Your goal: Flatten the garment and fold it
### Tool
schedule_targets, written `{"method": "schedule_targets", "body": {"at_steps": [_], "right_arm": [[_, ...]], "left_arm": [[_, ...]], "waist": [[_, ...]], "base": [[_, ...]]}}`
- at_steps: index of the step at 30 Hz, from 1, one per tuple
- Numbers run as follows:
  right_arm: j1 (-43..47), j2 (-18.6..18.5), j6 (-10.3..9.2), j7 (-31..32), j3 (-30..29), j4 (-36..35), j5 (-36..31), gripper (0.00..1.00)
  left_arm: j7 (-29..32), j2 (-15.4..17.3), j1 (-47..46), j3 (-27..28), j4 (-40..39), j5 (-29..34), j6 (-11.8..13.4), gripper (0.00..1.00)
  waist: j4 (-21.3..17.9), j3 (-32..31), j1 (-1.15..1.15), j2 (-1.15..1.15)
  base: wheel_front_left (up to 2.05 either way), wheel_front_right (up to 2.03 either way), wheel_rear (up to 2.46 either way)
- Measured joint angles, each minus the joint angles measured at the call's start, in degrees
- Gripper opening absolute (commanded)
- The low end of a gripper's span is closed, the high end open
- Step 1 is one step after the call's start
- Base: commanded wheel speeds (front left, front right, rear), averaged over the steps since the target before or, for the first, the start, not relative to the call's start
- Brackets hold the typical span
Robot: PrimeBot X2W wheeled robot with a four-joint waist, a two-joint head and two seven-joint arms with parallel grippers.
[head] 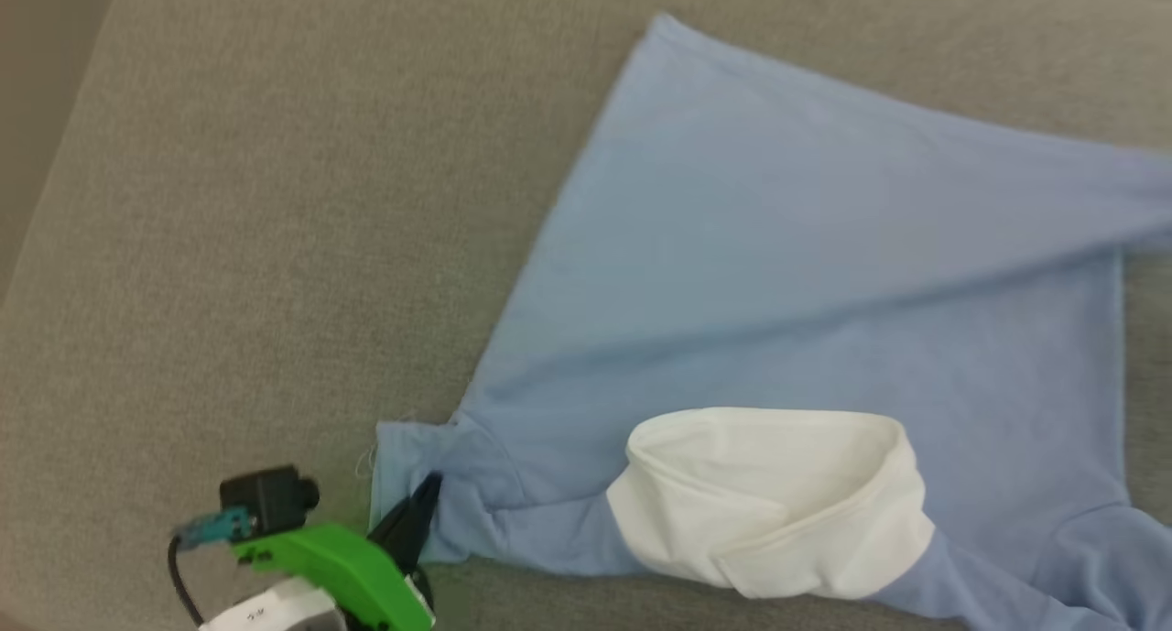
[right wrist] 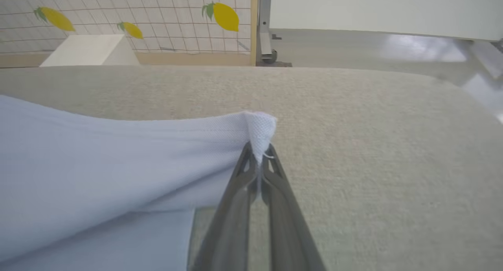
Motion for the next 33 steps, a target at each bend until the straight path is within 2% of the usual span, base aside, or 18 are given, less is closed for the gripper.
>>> {"method": "schedule_targets", "body": {"at_steps": [5, 10, 14, 21, 22, 23, 24, 25, 29, 33], "right_arm": [[10.71, 4.64, 0.01, 5.10, -7.76, -6.59, -1.98, 0.00], [18.42, 10.25, 0.01, 15.03, -12.90, -11.62, -1.75, 0.00], [23.27, 12.11, 0.01, 24.73, -13.41, -11.76, -1.08, 0.00], [24.60, 12.67, 0.01, 32.41, -12.44, -8.88, 1.51, 0.00], [24.60, 12.66, 0.01, 32.49, -12.39, -8.95, 1.52, 0.21], [24.60, 12.67, 0.01, 32.49, -12.32, -9.06, 1.52, 0.49], [24.60, 12.69, -0.01, 32.41, -12.21, -9.44, 1.48, 0.67], [24.60, 12.71, -0.01, 31.92, -12.11, -9.93, 1.45, 1.00], [24.01, 12.71, -0.01, 25.72, -10.58, -13.00, 1.44, 1.00], [20.01, 9.58, -0.02, 13.94, -3.60, -14.84, 3.57, 1.00]], "left_arm": [[1.26, 1.16, 3.65, 0.76, -0.78, -0.25, 1.20, 0.00], [2.23, 1.83, 5.89, 1.14, -1.81, -0.25, 2.14, 0.00], [2.71, 2.04, 6.93, 1.19, -2.50, -0.32, 2.40, 0.00], [3.71, 2.58, 6.82, 0.54, -3.58, -0.32, 2.64, 0.00], [3.71, 2.67, 6.82, 0.53, -3.60, -0.32, 2.64, 0.00], [3.72, 2.71, 6.82, 0.53, -3.60, -0.32, 2.65, 0.00], [3.79, 2.77, 6.82, 0.51, -3.60, -0.32, 2.65, 0.00], [3.91, 2.81, 6.82, 0.48, -3.60, -0.33, 2.65, 0.00], [4.03, 2.83, 6.81, 0.37, -3.56, -0.45, 2.64, 0.00], [4.01, 2.83, 6.73, 0.18, -3.36, -0.63, 2.63, 0.00]], "waist": [[-2.18, -4.45, 0.00, 0.00], [-5.25, -7.68, 0.00, 0.00], [-7.63, -9.48, -0.01, 0.00], [-9.96, -11.52, -0.01, 0.00], [-9.88, -11.60, -0.01, 0.00], [-9.80, -11.65, -0.01, 0.00], [-9.69, -11.72, -0.01, 0.00], [-9.55, -11.78, -0.01, 0.00], [-9.00, -11.92, -0.01, 0.00], [-8.53, -11.67, -0.01, 0.00]], "base": [[0.00, 0.00, 0.00], [0.00, 0.00, 0.00], [0.00, 0.00, 0.00], [0.00, 0.00, 0.00], [0.00, 0.00, 0.00], [0.00, 0.00, 0.00], [0.00, 0.00, 0.00], [0.00, 0.00, 0.00], [0.00, 0.00, 0.00], [0.00, 0.00, 0.00]]}}
